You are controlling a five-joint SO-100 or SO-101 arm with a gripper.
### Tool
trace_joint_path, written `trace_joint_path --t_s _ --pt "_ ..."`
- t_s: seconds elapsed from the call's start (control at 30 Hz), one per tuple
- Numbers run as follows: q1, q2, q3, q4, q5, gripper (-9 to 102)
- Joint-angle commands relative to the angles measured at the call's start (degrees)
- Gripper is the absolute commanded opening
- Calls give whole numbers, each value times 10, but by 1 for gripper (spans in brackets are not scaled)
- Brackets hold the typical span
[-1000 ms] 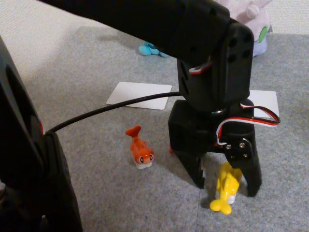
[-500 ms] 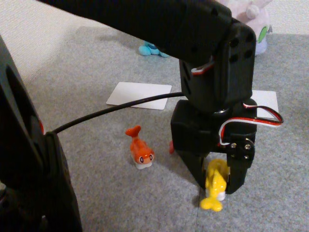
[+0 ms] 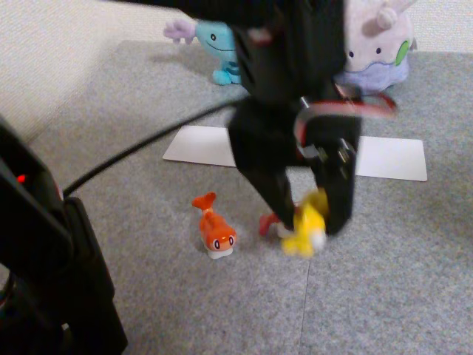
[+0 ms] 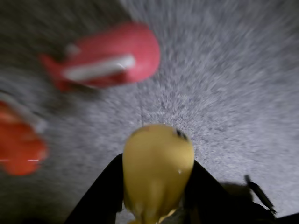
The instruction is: Wooper wants to eat egg sudhi, and Goomy wants to eat shrimp sushi
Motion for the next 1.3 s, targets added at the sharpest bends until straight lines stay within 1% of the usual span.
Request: trace_joint_path --t_s 0.0,0.2,0.3,0.4,0.6,0.8,1.03,1.27 --pt "-48 75 -17 31 40 9" --pt "-163 160 -17 85 134 9" --pt "-227 177 -18 82 192 9" --pt "-286 177 -22 73 223 9" --pt "-346 164 -113 86 280 9" --pt "-381 34 -215 92 324 9" --pt "-397 -146 -301 40 338 9" --pt "-391 -262 -337 1 330 9"
